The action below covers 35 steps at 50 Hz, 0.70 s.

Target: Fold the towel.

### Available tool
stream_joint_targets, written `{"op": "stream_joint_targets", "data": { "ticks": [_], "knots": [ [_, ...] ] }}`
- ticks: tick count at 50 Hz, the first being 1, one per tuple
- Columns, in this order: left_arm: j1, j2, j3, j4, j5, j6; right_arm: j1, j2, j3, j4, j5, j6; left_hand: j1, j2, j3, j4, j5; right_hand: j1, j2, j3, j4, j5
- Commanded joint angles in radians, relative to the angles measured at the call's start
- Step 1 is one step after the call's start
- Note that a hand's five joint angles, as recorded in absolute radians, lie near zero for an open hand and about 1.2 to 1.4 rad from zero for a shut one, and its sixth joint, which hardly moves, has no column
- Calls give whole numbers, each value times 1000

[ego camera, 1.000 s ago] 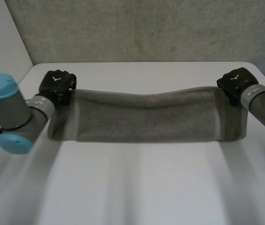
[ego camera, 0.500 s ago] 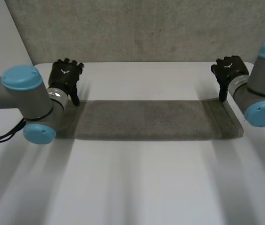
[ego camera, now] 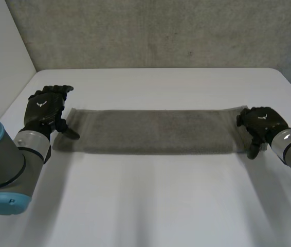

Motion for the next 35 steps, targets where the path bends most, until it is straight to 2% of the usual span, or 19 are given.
{"op": "stream_joint_targets", "data": {
  "ticks": [1, 4, 6, 7, 8, 9, 11, 12, 13, 18, 22, 25, 29, 32, 33, 34, 35],
  "knots": [
    [1, -10, -11, 10, 3, 6, -32, 83, -47, -19, -15, -5, -77, -63, -58, -66, -207, 73, 75, 75, 66, 80],
    [3, -14, -26, 20, 4, 6, -43, 126, -74, -36, -15, -5, -74, -61, -55, -63, -204, 144, 145, 146, 136, 150],
    [3, -17, -31, 28, 9, 6, -47, 164, -91, -64, -14, -5, -71, -58, -52, -60, -201, 307, 309, 309, 300, 314],
    [3, -19, -34, 34, 15, 6, -47, 164, -91, -64, -14, -5, -68, -55, -49, -57, -198, 308, 310, 310, 300, 315],
    [3, -19, -34, 34, 15, 6, -47, 172, -96, -73, -15, -3, -68, -55, -49, -57, -198, 427, 429, 429, 420, 434],
    [3, -17, -38, 37, 22, 6, -47, 172, -96, -73, -15, -3, -68, -55, -49, -57, -198, 429, 430, 430, 421, 435],
    [5, -17, -38, 40, 27, 6, -52, 175, -99, -97, -14, -3, -68, -55, -49, -57, -198, 928, 929, 930, 920, 934],
    [3, -16, -40, 40, 27, 6, -52, 175, -99, -97, -14, -3, -68, -55, -49, -57, -198, 931, 932, 932, 923, 937],
    [3, -16, -40, 40, 27, 6, -58, 175, -99, -113, -9, -3, -68, -55, -49, -57, -198, 1142, 1143, 1143, 1134, 1148],
    [1, -8, -47, 40, 26, 2, -87, 155, -94, -156, 22, 3, -68, -55, -49, -57, -198, 1144, 1145, 1146, 1136, 1150],
    [1, -5, -54, 40, 26, 0, -150, 89, -103, -160, 120, -3, -68, -55, -49, -57, -198, 1144, 1145, 1146, 1136, 1150],
    [1, 0, -57, 40, 26, 0, -210, 59, -140, -151, 163, -14, -71, -58, -52, -60, -201, 1144, 1145, 1146, 1136, 1150],
    [6, 4, -57, 40, 26, -1, -231, 49, -204, -127, 181, -55, -71, -58, -52, -60, -201, 1144, 1145, 1146, 1136, 1150],
    [8, 4, -55, 40, 26, -1, -202, 25, -258, -70, 177, -103, -74, -61, -55, -63, -204, 1144, 1145, 1146, 1136, 1150],
    [8, 4, -55, 40, 26, -1, -134, -1, -290, -42, 175, -108, -74, -61, -55, -63, -204, 1144, 1145, 1146, 1136, 1150],
    [8, 4, -55, 40, 26, -1, -133, -1, -291, -42, 175, -108, -74, -61, -55, -63, -204, 1144, 1145, 1146, 1136, 1150],
    [8, 4, -55, 40, 26, -1, -33, -14, -330, -24, 174, -102, -74, -61, -55, -63, -204, 1144, 1145, 1146, 1136, 1150]
  ]
}}
